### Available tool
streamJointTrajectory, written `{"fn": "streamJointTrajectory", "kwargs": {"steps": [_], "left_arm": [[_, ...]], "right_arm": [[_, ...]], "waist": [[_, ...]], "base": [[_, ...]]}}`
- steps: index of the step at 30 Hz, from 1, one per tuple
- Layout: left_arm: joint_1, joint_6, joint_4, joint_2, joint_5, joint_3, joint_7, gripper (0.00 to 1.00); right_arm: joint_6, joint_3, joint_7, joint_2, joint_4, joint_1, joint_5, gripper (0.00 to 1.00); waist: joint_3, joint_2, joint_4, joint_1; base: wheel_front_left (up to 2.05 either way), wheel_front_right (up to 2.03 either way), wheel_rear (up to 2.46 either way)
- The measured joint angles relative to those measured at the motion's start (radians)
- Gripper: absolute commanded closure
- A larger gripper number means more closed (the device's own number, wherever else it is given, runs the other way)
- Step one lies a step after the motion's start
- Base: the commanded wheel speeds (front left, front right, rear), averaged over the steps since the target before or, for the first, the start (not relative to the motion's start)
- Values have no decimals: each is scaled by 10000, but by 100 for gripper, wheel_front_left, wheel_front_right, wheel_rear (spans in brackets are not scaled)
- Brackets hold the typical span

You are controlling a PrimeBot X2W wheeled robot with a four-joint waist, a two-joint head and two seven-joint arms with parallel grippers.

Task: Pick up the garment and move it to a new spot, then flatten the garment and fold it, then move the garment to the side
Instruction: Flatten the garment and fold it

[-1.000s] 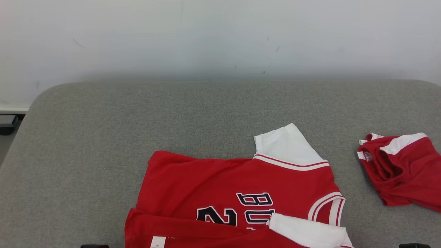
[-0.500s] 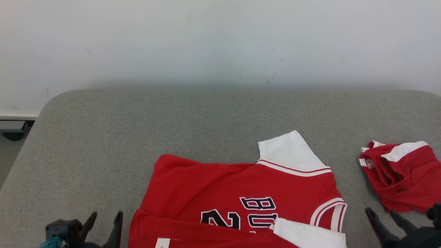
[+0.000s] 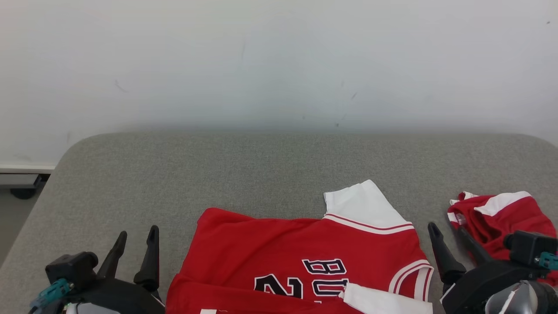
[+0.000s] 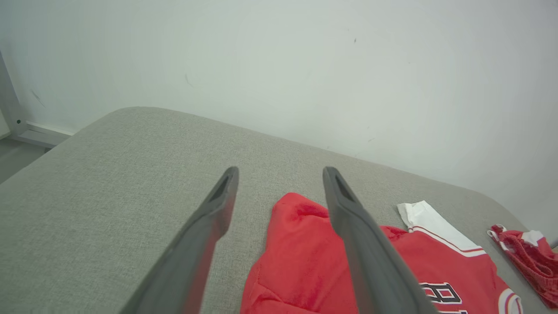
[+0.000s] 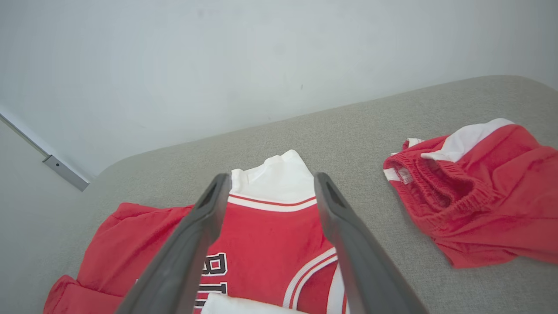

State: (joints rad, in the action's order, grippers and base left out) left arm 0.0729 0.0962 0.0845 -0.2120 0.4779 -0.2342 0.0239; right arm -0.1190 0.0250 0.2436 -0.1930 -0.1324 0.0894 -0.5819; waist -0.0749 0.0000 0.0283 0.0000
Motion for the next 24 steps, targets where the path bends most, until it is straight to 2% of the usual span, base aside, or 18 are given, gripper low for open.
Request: {"fn": "streamJointTrajectory", "kwargs": {"steps": [4, 10, 24], "left_arm": [[1, 0, 301, 102, 59, -31, -36, 0], [-31, -6, 470, -77, -4, -173, 113, 0], [-293, 6, 477, -194, -169, -324, 347, 0]], "right_arm": [[8, 242, -265, 96, 393, -229, 151, 0], [121, 579, -545, 251, 880, -317, 316, 0], [198, 487, -1227, 328, 1248, -322, 403, 0]], "waist": [[-187, 0, -91, 0], [-422, 0, -273, 0], [-503, 0, -502, 0]], "base": [[0, 0, 0], [0, 0, 0], [0, 0, 0]]}}
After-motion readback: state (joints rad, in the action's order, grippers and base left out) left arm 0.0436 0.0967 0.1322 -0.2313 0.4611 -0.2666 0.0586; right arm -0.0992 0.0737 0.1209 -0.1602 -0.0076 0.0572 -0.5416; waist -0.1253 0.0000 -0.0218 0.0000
